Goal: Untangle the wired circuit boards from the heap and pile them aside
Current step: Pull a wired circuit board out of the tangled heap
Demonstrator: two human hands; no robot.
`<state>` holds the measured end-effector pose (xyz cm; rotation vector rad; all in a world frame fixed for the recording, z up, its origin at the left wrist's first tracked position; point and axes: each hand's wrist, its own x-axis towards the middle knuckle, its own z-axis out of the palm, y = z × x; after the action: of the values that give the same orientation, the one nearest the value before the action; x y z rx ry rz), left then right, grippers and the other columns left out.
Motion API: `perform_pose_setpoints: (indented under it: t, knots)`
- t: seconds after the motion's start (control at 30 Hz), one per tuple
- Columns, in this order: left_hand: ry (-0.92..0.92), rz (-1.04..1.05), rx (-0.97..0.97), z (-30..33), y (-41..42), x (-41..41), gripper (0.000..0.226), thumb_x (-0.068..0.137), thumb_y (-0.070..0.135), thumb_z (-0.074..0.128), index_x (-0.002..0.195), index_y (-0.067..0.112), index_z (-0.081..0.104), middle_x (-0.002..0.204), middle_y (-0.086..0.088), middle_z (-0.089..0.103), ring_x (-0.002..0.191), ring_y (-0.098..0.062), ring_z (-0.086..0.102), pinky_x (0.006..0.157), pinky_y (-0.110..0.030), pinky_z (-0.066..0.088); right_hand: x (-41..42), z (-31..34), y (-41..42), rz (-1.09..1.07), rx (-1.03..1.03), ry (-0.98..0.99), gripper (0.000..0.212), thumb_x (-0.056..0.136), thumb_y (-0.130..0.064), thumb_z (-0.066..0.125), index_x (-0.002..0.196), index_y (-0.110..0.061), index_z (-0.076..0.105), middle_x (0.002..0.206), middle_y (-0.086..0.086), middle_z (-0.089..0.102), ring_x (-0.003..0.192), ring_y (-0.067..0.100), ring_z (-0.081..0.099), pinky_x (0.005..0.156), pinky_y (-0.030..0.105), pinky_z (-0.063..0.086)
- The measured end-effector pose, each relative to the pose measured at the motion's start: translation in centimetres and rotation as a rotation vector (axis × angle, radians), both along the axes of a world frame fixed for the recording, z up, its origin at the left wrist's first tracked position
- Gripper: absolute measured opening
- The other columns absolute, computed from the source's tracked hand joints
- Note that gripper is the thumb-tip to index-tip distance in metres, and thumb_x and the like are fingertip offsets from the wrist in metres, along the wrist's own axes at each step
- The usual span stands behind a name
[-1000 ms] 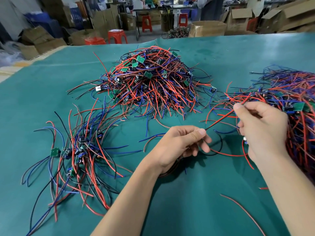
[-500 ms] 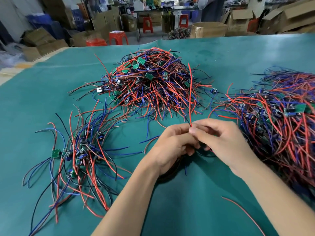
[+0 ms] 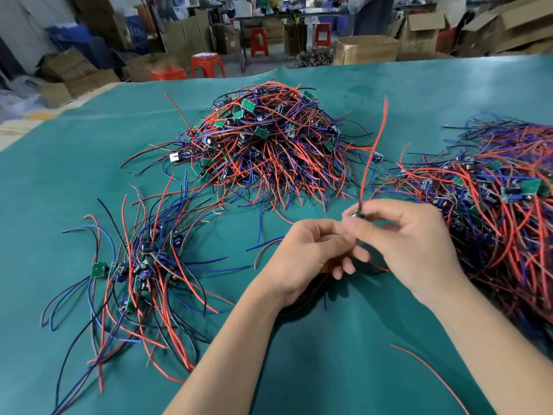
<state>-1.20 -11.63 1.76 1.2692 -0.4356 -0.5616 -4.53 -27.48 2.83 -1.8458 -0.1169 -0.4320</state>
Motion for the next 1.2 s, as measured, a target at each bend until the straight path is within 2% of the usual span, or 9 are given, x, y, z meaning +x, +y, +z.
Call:
perform_pose_setpoints:
  t: [0.13, 0.23, 0.43, 0.53, 0.67, 0.77, 0.9, 1.03, 1.2]
  knots:
    - [-0.037, -0.063, 0.058, 0.3, 0.2, -0.2, 0.012, 0.098, 0.002, 0.054, 0.097, 0.004, 0.066, 0.081, -0.01, 0.073, 0.053, -0.011, 0.058, 0.045, -0.018, 0.041, 0.0, 1.4, -1.3, -0.272, 0.065, -0.164, 0.007, 0.084, -0.031, 0.077, 0.086, -0.037, 0.079, 0.084, -0.015, 0.078, 0.074, 0.002, 0.069, 0.069, 0.025, 0.056]
    - [-0.053, -0.077, 0.106, 0.4, 0.2, -0.2, 0.015, 0.097, -0.002, 0.053, 0.093, 0.005, 0.066, 0.08, -0.011, 0.072, 0.055, -0.012, 0.058, 0.048, -0.018, 0.044, -0.6, 3.2, -2.8, -0.462, 0.113, -0.222, 0.013, 0.088, -0.032, 0.073, 0.08, -0.041, 0.077, 0.078, -0.013, 0.075, 0.069, 0.004, 0.063, 0.065, 0.025, 0.049]
    - [-0.012, 0.008, 0.079, 0.4, 0.0, -0.2, 0.017, 0.098, -0.001, 0.05, 0.088, 0.006, 0.062, 0.078, -0.014, 0.069, 0.057, -0.013, 0.058, 0.049, -0.018, 0.041, -2.8, 7.4, -7.2, -0.604, -0.053, -0.043, 0.025, 0.076, -0.078, 0.06, 0.07, -0.054, 0.064, 0.077, -0.008, 0.056, 0.077, 0.02, 0.056, 0.083, 0.055, 0.052]
    - [0.007, 0.019, 0.061, 0.3, -0.2, -0.1, 0.015, 0.097, -0.003, 0.05, 0.089, 0.005, 0.062, 0.079, -0.013, 0.069, 0.057, -0.012, 0.058, 0.049, -0.017, 0.042, -2.7, 8.5, -10.2, -0.663, -0.296, 0.049, 0.046, 0.059, -0.093, 0.062, 0.081, -0.053, 0.067, 0.09, 0.002, 0.066, 0.085, 0.027, 0.065, 0.085, 0.048, 0.053]
    - [0.011, 0.022, 0.073, 0.4, -0.1, 0.0, 0.014, 0.096, -0.004, 0.05, 0.092, 0.004, 0.061, 0.08, -0.014, 0.068, 0.057, -0.011, 0.057, 0.048, -0.017, 0.039, 0.2, 7.9, -13.0, -0.714, -0.664, 0.132, 0.057, 0.07, -0.056, 0.055, 0.108, -0.014, 0.059, 0.108, 0.026, 0.062, 0.101, 0.049, 0.06, 0.095, 0.071, 0.046]
    - [0.006, 0.025, 0.079, 0.4, -0.2, 0.0, 0.014, 0.096, -0.003, 0.05, 0.092, 0.005, 0.061, 0.081, -0.014, 0.067, 0.056, -0.01, 0.056, 0.048, -0.016, 0.039, 3.2, 8.4, -10.4, -0.749, -0.85, 0.128, 0.042, 0.072, -0.047, 0.054, 0.103, -0.02, 0.062, 0.101, 0.022, 0.062, 0.098, 0.045, 0.06, 0.092, 0.062, 0.052]
    - [0.013, 0.034, 0.071, 0.3, -0.2, -0.1, 0.013, 0.096, -0.005, 0.05, 0.095, 0.002, 0.061, 0.081, -0.015, 0.067, 0.057, -0.011, 0.055, 0.048, -0.017, 0.039, 7.7, 8.1, -2.8, -0.417, -0.988, 0.117, 0.042, 0.077, -0.042, 0.063, 0.113, -0.025, 0.073, 0.111, 0.02, 0.068, 0.106, 0.041, 0.064, 0.092, 0.046, 0.051]
    - [0.015, 0.042, 0.066, 0.3, -0.2, 0.0, 0.014, 0.095, -0.006, 0.049, 0.094, 0.001, 0.062, 0.081, -0.016, 0.067, 0.058, -0.012, 0.055, 0.049, -0.017, 0.039, 13.0, 4.8, 2.0, -0.18, -0.982, 0.328, 0.04, 0.097, -0.035, 0.059, 0.13, -0.012, 0.058, 0.134, 0.022, 0.062, 0.124, 0.04, 0.058, 0.099, 0.045, 0.05]
    - [0.008, 0.043, 0.077, 0.3, -0.2, 0.0, 0.016, 0.095, -0.006, 0.049, 0.093, 0.003, 0.061, 0.08, -0.016, 0.066, 0.057, -0.011, 0.055, 0.049, -0.016, 0.04, 15.1, 1.8, 3.5, -0.394, -1.009, 0.301, 0.025, 0.098, -0.037, 0.062, 0.108, -0.015, 0.068, 0.117, 0.021, 0.065, 0.11, 0.044, 0.064, 0.082, 0.043, 0.051]
